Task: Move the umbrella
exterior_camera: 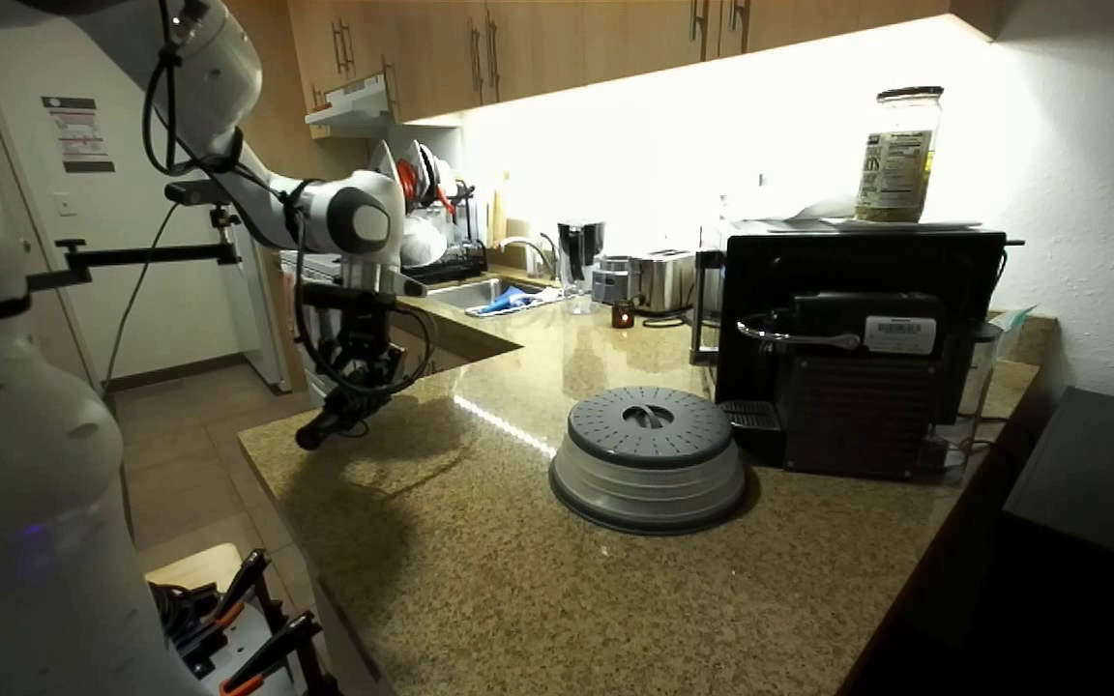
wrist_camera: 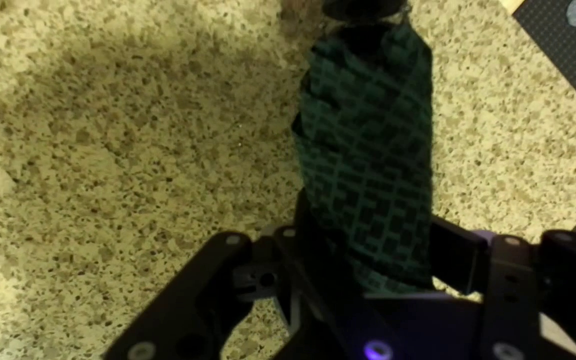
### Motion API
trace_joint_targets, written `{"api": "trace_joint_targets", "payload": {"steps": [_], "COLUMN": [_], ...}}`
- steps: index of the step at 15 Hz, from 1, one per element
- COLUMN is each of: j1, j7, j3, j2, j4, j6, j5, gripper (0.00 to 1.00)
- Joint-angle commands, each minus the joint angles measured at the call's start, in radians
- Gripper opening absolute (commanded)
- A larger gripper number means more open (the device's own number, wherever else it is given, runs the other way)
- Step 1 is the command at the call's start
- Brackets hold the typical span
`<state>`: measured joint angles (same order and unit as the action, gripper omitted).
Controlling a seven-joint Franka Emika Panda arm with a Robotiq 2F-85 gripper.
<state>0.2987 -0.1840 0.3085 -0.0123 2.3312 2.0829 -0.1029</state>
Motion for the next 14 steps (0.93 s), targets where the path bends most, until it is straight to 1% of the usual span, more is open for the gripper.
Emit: {"api": "trace_joint_targets", "payload": {"steps": [1,4,8,14], "j1": [0.012,0.027,0.046,0.07], "j7": [-0.073,-0.091,-0.056,-0.061], "j3": [0.008,0.018,0.032,0.047], "j2": [0.062,0.072,0.092,0.111], "j4": [0.054,0.067,0.084,0.105], "j6": [-0.01,0.003,0.033,0.045], "j5": [-0.055,-0.056,-0.007,-0.004], "gripper": [0.19,0.19,0.19,0.19]}}
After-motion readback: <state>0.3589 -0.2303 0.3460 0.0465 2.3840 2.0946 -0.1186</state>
